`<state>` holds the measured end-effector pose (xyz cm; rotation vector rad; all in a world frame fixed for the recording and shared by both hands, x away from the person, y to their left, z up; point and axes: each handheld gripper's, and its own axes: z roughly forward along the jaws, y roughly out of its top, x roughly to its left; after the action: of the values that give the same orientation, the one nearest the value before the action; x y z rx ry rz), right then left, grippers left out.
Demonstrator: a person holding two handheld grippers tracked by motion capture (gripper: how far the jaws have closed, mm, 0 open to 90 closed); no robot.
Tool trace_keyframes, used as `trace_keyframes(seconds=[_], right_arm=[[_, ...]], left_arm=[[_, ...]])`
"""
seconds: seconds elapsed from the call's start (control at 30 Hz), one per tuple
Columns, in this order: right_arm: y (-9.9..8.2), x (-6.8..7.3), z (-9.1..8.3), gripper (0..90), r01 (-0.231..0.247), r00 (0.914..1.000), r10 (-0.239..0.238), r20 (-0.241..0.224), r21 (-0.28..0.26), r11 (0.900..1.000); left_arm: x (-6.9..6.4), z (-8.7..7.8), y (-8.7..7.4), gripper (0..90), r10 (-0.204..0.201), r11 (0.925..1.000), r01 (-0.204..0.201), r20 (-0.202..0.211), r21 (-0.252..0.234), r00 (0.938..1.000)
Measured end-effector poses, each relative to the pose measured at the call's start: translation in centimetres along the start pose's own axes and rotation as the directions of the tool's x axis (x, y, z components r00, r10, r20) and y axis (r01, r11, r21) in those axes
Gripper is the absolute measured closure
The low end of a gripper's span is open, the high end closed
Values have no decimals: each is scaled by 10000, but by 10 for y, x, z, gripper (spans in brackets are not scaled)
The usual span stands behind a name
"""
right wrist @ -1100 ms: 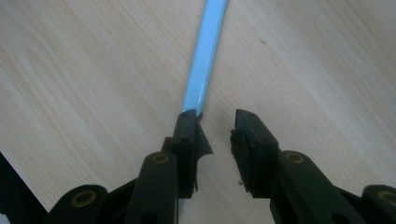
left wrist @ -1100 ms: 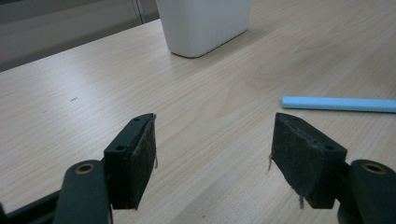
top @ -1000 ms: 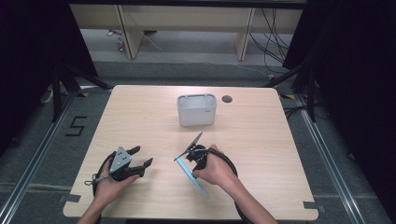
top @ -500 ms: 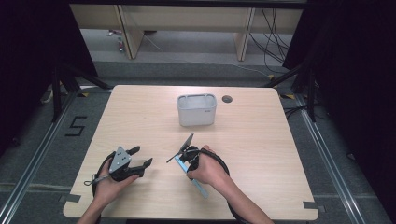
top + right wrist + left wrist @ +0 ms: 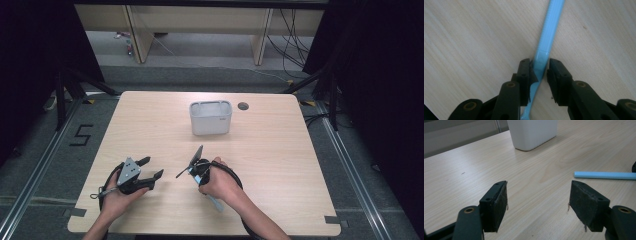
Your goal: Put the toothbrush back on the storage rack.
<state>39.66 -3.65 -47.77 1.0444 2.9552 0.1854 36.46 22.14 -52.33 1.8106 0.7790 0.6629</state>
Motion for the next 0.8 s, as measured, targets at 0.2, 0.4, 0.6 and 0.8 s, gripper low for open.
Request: trace_keyframes(seconds=[0.2, 0.4, 0.6, 0.8], right_arm=[[-1, 0, 0, 782, 273, 9995, -273, 168, -11, 9996], [-2, 1, 0, 787, 515, 9984, -514, 219, -57, 9987], [-3, -2, 0, 788, 916, 9953, -912, 314, -108, 9957], [-7, -5, -1, 788, 1133, 9933, -1129, 226, -161, 9934]], left_arm=[[0, 0, 0, 302, 27, 10000, -27, 4, 16, 10000], [-1, -1, 1, 302, 71, 9999, -71, -48, 125, 10000], [-1, -1, 1, 302, 65, 9999, -64, -39, 125, 10000], [0, 0, 0, 302, 37, 10000, -37, 0, 48, 10000]])
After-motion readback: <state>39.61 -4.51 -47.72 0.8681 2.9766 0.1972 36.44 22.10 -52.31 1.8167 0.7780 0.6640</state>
